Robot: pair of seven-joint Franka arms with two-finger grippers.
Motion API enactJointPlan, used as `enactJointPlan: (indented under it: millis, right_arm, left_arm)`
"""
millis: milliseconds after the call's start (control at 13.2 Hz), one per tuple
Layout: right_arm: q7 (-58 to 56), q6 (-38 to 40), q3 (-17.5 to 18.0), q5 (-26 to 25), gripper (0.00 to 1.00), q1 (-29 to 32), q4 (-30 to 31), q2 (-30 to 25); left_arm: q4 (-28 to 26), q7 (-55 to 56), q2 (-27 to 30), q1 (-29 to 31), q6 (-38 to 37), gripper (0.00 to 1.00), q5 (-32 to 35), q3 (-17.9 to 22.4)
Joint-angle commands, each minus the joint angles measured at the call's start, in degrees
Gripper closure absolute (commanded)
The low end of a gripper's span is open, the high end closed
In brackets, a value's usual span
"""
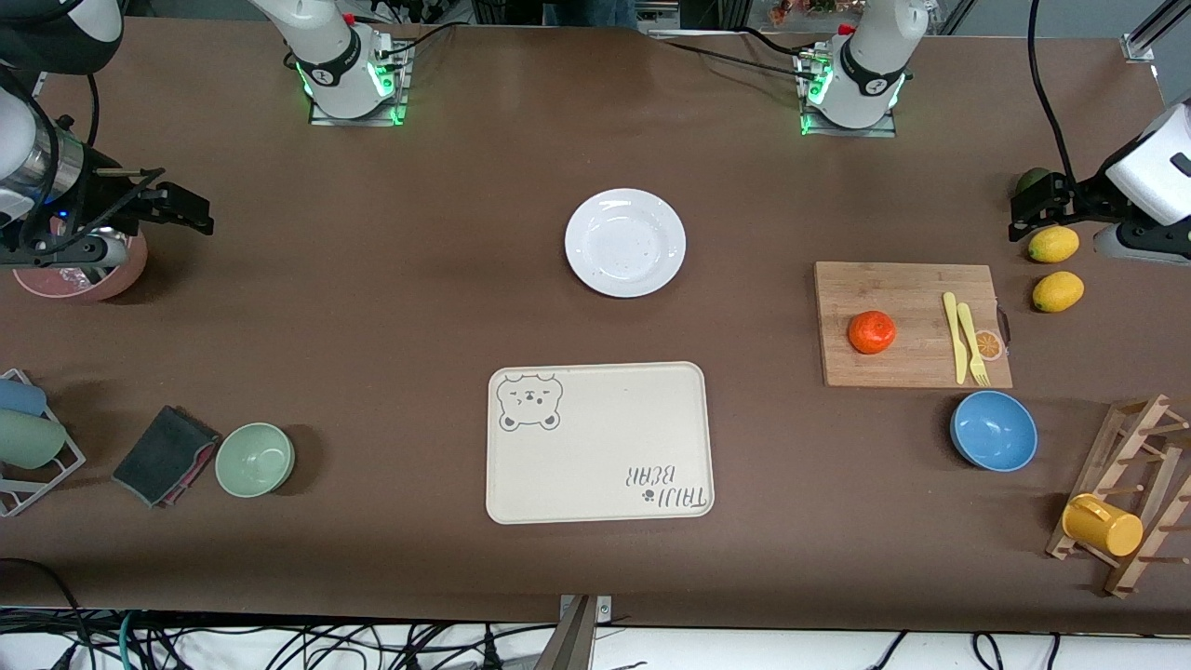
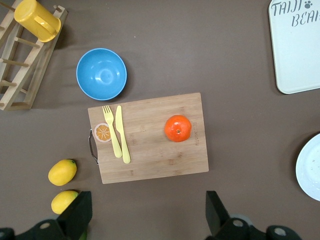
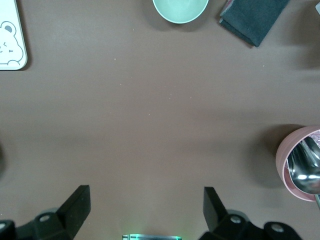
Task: Place orange and plate with both arms
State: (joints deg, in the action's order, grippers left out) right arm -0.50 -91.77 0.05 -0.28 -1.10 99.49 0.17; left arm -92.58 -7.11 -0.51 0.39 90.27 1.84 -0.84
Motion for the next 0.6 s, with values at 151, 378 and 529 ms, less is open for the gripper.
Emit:
enactJointPlan:
  millis: [151, 378, 529]
  right_arm:
    - [-0.73, 1.68, 0.13, 0.28, 0.00, 0.31, -1.75, 0.62]
    - [-0.73, 1.68, 0.13, 0.28, 0.00, 0.31, -1.75, 0.62]
    - [-0.64, 1.68, 0.13, 0.28, 0.00, 0.31, -1.75, 0.62]
  left_arm:
    - [1.79, -0.54, -0.81, -0.56, -0.71, 0.00, 0.71, -0.04]
    - [1.71, -1.15, -1.94, -0.22, -0.79, 0.00, 0.71, -0.04]
    - [1.70, -1.94, -5.88, -0.13, -0.27, 0.00, 0.36, 0.05]
